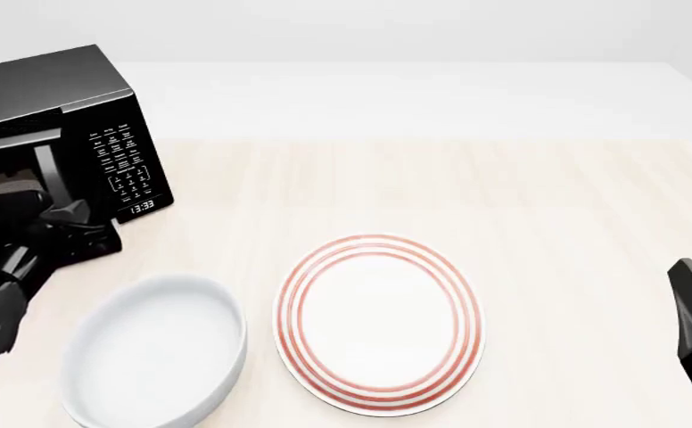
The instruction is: Open the microwave.
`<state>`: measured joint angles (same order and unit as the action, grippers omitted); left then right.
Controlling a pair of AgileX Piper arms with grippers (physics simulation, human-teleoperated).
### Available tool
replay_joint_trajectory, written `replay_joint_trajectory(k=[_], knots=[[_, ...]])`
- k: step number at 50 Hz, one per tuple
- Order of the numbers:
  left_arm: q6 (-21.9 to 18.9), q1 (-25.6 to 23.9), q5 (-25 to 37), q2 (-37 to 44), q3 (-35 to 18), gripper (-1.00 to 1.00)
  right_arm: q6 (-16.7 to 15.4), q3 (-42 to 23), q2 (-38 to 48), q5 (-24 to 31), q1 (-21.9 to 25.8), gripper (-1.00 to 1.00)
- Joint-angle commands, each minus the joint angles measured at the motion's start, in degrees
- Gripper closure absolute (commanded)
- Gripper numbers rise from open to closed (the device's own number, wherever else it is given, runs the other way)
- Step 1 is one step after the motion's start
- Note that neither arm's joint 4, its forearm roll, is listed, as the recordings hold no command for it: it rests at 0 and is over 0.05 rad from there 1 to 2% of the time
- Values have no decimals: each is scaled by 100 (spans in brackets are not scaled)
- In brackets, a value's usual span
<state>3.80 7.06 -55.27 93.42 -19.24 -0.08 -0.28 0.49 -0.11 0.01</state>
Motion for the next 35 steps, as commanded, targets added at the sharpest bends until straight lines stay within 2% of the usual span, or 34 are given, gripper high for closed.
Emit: replay_joint_trajectory(k=[1,35], knots=[[75,-180,-140,-350,-149,100,1,0,-1,0,0,-100],[135,-323,-203,-800,219,100,0,0,0,0,0,-100]])
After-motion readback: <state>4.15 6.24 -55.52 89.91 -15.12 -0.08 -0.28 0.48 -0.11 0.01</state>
